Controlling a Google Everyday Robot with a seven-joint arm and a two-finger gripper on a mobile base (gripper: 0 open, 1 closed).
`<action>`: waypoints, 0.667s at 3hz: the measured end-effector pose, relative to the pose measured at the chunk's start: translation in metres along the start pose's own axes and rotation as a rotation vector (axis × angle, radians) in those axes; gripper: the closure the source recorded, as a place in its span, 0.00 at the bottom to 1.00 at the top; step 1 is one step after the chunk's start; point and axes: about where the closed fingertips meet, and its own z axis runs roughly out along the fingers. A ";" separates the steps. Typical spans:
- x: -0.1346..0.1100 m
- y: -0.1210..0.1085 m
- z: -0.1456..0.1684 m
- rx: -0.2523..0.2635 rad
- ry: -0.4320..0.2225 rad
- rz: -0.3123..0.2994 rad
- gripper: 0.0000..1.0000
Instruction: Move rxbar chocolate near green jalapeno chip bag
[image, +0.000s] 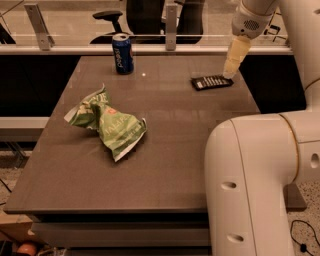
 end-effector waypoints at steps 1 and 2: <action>0.006 0.008 0.010 -0.042 -0.002 0.018 0.00; 0.007 0.016 0.022 -0.090 -0.019 0.020 0.00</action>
Offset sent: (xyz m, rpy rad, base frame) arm -0.0672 -0.0033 -0.0340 0.0539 0.3092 0.0496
